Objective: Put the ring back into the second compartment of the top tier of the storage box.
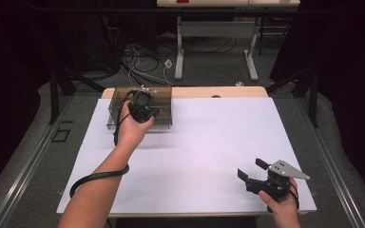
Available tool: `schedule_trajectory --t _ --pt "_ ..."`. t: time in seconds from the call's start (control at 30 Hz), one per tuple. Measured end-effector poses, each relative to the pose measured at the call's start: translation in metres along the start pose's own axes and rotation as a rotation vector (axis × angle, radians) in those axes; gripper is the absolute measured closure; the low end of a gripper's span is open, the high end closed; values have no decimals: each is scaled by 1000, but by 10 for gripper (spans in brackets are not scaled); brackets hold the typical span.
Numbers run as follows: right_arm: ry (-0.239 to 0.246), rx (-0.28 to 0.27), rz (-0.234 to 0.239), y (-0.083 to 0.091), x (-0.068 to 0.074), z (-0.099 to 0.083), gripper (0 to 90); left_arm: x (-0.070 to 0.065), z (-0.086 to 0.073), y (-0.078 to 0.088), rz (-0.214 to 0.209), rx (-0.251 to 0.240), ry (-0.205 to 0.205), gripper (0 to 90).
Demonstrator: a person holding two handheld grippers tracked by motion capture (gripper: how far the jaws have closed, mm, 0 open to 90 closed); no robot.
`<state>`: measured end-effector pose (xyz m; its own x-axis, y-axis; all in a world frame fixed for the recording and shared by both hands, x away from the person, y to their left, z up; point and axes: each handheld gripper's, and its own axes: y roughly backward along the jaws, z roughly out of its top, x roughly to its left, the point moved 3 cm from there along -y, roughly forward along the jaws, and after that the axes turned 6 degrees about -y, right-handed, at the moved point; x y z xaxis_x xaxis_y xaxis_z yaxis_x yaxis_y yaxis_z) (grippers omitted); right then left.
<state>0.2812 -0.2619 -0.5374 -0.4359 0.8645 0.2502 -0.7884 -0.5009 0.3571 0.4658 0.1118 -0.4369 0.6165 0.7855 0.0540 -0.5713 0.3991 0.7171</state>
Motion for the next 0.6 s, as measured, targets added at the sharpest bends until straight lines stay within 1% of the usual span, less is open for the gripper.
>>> schedule_trajectory --t 0.03,0.07,0.1,0.13,0.17,0.2,0.33,0.43,0.5,0.6 --pt "0 -2 0 0 0 0 151 2 -2 0 6 2 6 895" --pt "1 -16 -8 -1 0 0 151 4 -3 1 10 5 7 895" --pt "2 -9 4 -1 -1 0 150 6 -4 2 9 7 11 895" --pt "0 -7 5 -1 -1 1 151 10 -7 2 18 9 23 895" --pt "0 -7 5 -1 -1 1 151 10 -7 2 18 9 23 895" --pt "-6 -5 7 -2 0 1 151 13 -10 4 20 12 30 895" --pt "-6 2 7 -2 0 0 151 18 -12 5 25 13 34 895" --pt "-6 0 7 -2 0 0 151 23 -17 6 35 15 56 895" --pt "-6 -3 7 -2 0 0 151 24 -18 6 33 14 60 895" --pt "-6 -4 8 -2 0 1 151 29 -24 5 44 24 76 895"
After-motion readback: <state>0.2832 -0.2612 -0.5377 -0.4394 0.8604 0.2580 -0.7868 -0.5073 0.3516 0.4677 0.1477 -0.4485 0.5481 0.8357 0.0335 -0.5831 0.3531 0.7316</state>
